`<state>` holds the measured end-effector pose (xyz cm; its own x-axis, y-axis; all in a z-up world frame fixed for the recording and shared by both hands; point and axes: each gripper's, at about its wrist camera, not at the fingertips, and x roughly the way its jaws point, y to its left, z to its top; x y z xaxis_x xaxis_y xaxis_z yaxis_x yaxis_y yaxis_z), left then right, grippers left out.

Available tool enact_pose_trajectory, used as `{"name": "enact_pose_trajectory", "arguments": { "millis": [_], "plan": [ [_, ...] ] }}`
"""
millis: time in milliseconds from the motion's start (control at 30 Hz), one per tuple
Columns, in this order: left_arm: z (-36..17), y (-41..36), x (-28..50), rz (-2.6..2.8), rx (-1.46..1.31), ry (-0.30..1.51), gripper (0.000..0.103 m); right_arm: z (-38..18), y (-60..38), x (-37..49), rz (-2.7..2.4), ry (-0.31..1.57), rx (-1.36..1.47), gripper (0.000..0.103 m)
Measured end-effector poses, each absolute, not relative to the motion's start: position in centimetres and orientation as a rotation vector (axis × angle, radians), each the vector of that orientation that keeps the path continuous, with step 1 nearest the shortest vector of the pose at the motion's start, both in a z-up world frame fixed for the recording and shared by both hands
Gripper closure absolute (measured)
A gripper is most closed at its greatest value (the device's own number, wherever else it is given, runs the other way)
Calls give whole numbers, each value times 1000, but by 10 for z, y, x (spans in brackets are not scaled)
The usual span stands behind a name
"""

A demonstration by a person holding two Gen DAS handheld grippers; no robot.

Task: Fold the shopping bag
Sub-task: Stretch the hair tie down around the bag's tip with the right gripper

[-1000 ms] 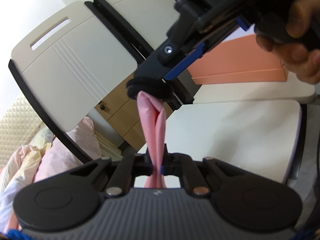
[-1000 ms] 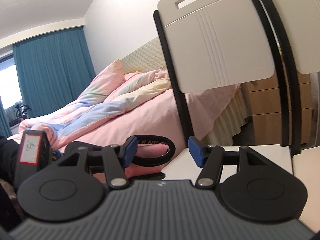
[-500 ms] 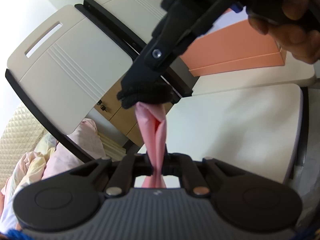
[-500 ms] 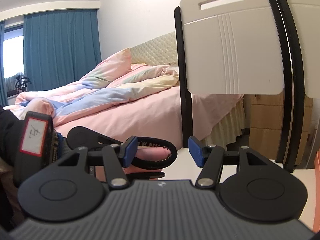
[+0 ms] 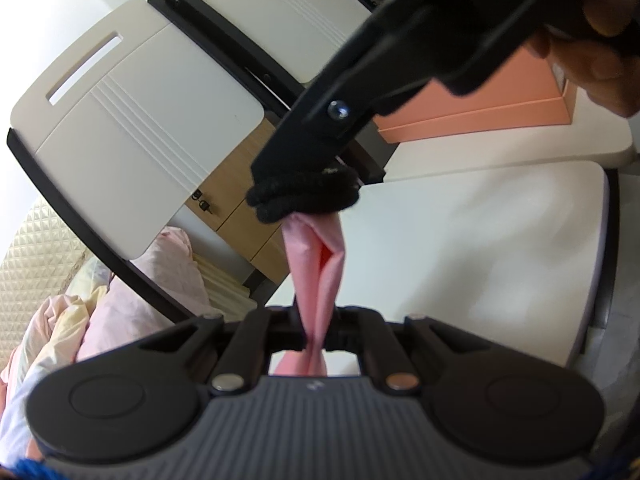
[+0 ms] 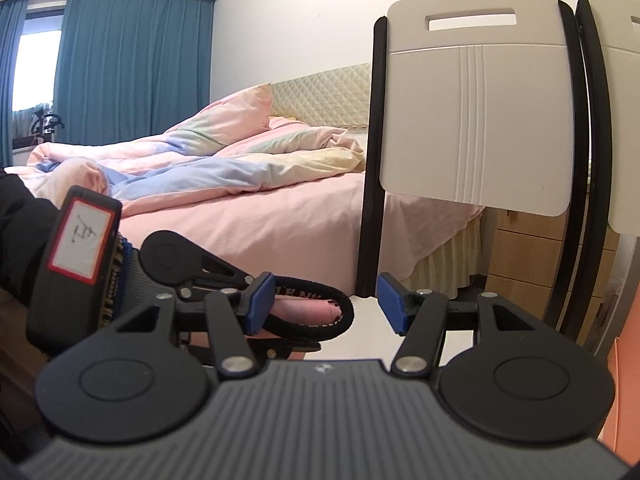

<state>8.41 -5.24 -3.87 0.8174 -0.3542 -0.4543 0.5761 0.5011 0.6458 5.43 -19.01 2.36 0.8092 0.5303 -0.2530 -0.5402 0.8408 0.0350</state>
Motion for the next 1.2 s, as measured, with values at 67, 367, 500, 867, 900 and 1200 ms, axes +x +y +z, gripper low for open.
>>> {"name": "enact_pose_trajectory", "arguments": {
  "millis": [67,367,500,867,900,1200],
  "plan": [
    [-36,-54,89,-570,877,284,97,24,-190,54,578,261,-44,43],
    [-25,-61,116,-576,855,311,97,25,-179,43,577,235,-144,43],
    [-21,-65,128,-576,848,319,97,24,-172,37,579,207,-215,44],
    [-2,-72,163,-578,800,323,96,21,-167,35,666,218,-220,45],
    [1,-72,169,-577,783,329,96,24,-173,37,667,212,-178,45],
    [26,-78,208,-600,708,338,95,21,-197,58,644,240,121,45]
  ]
}}
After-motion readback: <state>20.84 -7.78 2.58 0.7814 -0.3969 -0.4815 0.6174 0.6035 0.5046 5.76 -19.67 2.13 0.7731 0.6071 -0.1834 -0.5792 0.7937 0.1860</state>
